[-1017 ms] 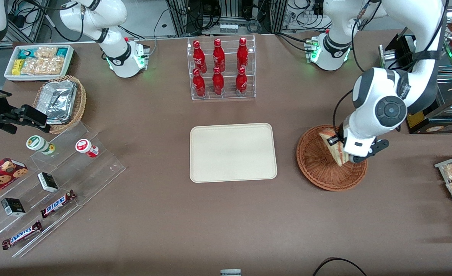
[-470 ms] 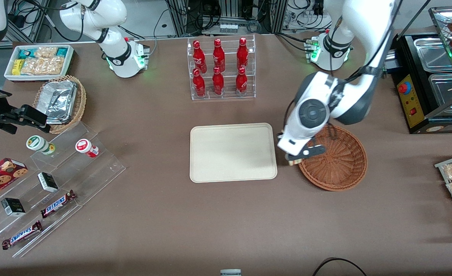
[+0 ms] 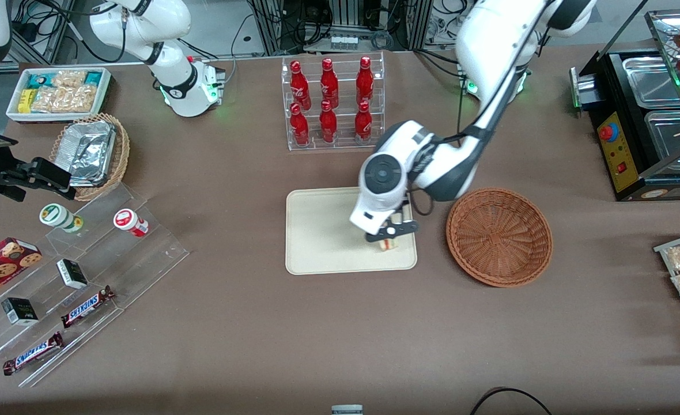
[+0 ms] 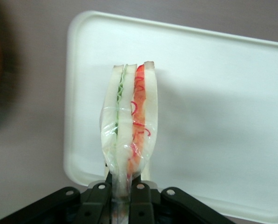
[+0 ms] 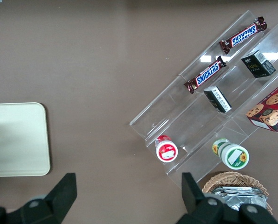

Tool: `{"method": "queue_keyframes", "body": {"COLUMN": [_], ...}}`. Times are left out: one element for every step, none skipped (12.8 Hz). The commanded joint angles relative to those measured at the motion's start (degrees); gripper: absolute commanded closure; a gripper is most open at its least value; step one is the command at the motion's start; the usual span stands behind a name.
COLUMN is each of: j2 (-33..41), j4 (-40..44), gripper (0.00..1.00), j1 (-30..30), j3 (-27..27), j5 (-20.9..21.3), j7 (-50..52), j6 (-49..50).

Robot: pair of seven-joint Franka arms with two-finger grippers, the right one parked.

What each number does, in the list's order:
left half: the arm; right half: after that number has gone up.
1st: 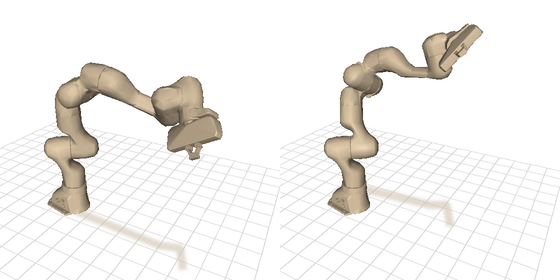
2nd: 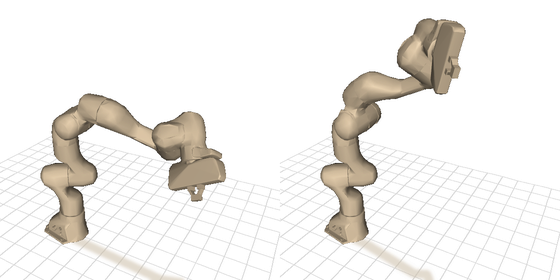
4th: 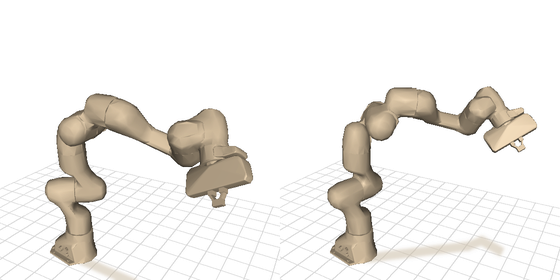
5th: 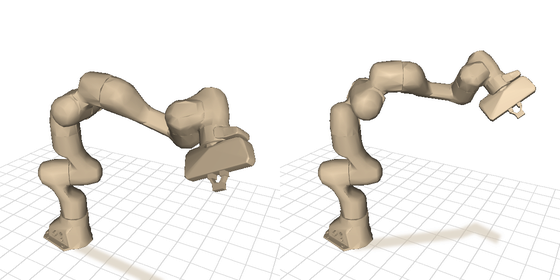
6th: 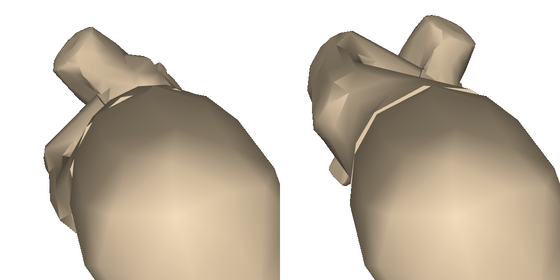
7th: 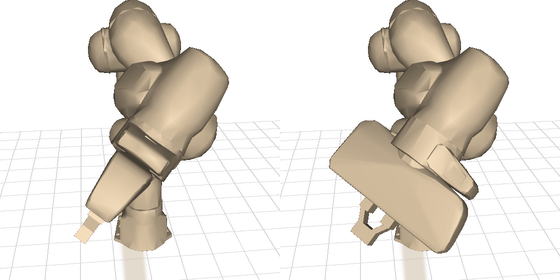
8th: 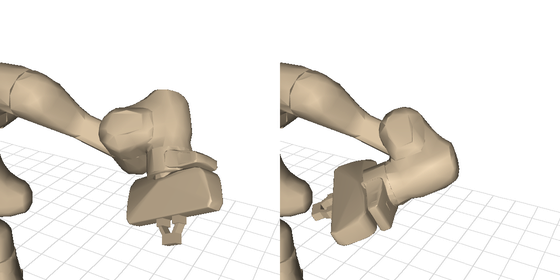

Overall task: Place sandwich from basket to tray
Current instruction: 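Lower the sandwich onto the cream tray and open the left gripper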

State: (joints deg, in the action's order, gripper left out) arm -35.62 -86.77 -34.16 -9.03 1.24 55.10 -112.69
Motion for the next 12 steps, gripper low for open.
{"method": "queue_keyframes", "body": {"j2": [-5.9,-6.7,-7.5,-7.9,-8.1,-8.3,-8.5,-9.1,-9.4,-9.5,-9.3,-8.9], "j4": [7.6,8.3,8.8,8.8,8.8,8.8,8.7,8.7,8.6,8.3,8.3,8.4], "gripper": [0.96,0.96,0.96,0.96,0.96,0.96,0.96,0.92,0.83,0.47,0.00,0.00], "j1": [-3.5,-4.2,-4.9,-5.3,-5.3,-5.3,-5.3,-5.3,-5.3,-5.3,-5.3,-5.2], "j3": [0.9,0.9,0.9,0.9,0.9,0.9,0.9,0.9,0.9,0.8,0.8,0.9], "j5": [1.7,2.5,3.1,3.3,3.6,3.7,3.7,3.7,3.6,3.1,3.0,3.2], "j7": [5.3,6.9,8.0,8.9,9.0,9.0,9.0,9.0,9.1,9.3,9.1,8.7], "j6": [-1.2,-1.9,-2.7,-3.7,-4.1,-4.4,-4.4,-4.4,-4.7,-5.6,-5.7,-5.6]}}
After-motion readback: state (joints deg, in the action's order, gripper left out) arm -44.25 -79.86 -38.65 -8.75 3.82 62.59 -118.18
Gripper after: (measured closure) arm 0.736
